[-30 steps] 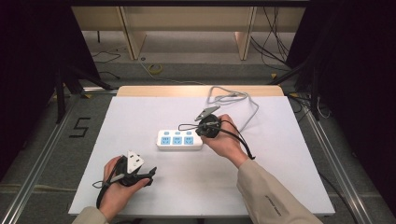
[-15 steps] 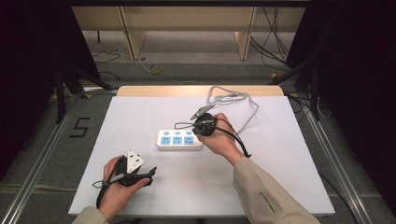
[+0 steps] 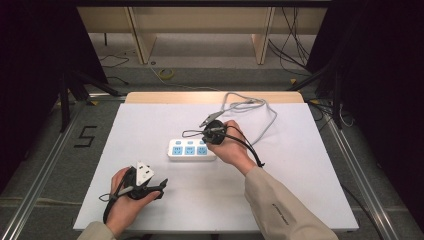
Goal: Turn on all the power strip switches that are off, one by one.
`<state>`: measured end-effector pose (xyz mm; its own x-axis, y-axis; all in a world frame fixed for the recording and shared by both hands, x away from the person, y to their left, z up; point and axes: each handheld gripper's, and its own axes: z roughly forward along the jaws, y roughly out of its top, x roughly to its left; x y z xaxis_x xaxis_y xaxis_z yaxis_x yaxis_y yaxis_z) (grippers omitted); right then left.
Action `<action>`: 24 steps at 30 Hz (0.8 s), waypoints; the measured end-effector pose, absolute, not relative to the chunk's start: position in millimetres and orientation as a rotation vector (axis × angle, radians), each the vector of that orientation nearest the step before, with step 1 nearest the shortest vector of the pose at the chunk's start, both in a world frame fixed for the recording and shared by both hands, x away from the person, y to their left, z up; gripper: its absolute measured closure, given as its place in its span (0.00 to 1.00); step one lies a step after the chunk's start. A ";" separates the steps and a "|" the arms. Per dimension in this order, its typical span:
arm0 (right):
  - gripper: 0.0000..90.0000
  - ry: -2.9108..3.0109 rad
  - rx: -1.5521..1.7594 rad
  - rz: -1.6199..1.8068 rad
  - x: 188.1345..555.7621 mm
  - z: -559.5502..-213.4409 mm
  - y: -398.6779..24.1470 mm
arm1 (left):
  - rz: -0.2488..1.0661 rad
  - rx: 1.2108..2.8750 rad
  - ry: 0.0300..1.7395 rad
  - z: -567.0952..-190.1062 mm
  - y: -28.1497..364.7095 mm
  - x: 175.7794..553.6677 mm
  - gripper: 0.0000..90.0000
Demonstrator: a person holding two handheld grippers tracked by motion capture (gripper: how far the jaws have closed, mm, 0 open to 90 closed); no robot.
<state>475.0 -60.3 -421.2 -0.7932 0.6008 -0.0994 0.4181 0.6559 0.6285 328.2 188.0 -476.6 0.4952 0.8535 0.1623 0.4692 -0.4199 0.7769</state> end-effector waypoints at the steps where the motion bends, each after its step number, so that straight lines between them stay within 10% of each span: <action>1: 1.00 2.573 0.821 0.873 475.4 -421.6 -59.4 | 0.731 2.065 1.083 -476.6 187.9 328.2 0.26; 24: 1.00 2.588 0.830 0.827 489.5 -428.4 -47.1 | 0.730 2.060 1.082 -476.9 187.3 328.5 0.26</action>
